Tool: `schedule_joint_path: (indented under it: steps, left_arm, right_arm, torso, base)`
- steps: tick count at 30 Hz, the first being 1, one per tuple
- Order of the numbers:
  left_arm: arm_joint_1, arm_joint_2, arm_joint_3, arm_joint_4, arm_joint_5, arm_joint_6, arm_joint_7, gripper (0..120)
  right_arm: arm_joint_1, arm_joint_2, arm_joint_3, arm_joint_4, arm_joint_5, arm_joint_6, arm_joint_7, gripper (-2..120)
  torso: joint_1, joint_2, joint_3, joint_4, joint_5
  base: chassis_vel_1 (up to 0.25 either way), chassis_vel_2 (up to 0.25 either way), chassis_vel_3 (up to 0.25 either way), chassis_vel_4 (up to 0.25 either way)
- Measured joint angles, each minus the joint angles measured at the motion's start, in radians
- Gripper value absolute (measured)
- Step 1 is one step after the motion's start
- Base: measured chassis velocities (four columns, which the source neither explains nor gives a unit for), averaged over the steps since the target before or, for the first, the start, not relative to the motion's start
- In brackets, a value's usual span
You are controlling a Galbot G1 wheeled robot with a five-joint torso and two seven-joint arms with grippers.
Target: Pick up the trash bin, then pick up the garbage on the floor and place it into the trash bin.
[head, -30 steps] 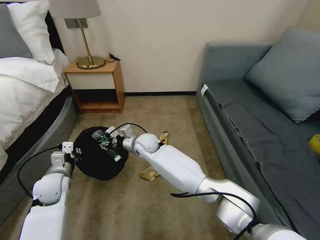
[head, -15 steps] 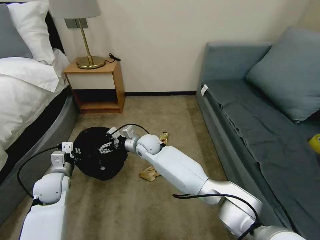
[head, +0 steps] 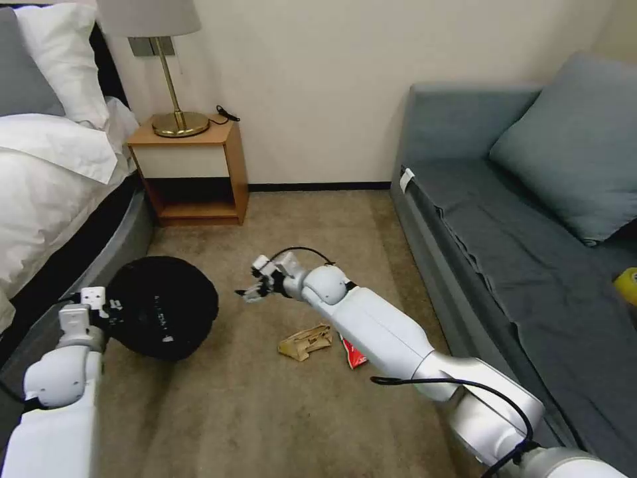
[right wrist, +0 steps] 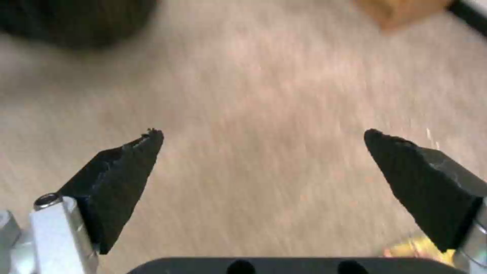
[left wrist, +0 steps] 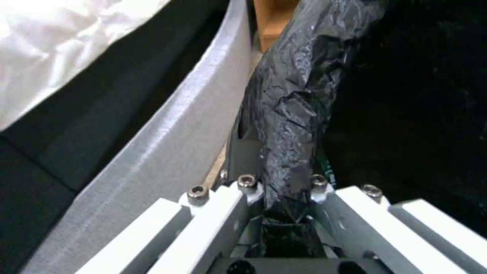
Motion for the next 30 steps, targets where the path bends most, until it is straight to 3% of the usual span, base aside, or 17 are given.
schedule_joint_path:
  steps: [12,30]
  left_arm:
    - [0.011,-0.002,0.004,-0.044,-0.016,0.000,0.004,1]
    - [0.015,-0.012,0.016,-0.055,-0.016,-0.004,0.007,1]
  right_arm:
    - [-0.081,-0.016,0.049,-0.075,-0.206,-0.055,-0.078,100]
    - [-0.147,-0.029,0.071,-0.127,-0.318,-0.024,-0.115,100]
  torso:
    - [0.000,0.000,0.000,-0.0002,0.0001]
    - [0.000,0.000,0.000,-0.0002,0.0000]
  base:
    - [0.000,0.000,0.000,0.000]
    - [0.000,0.000,0.000,0.000]
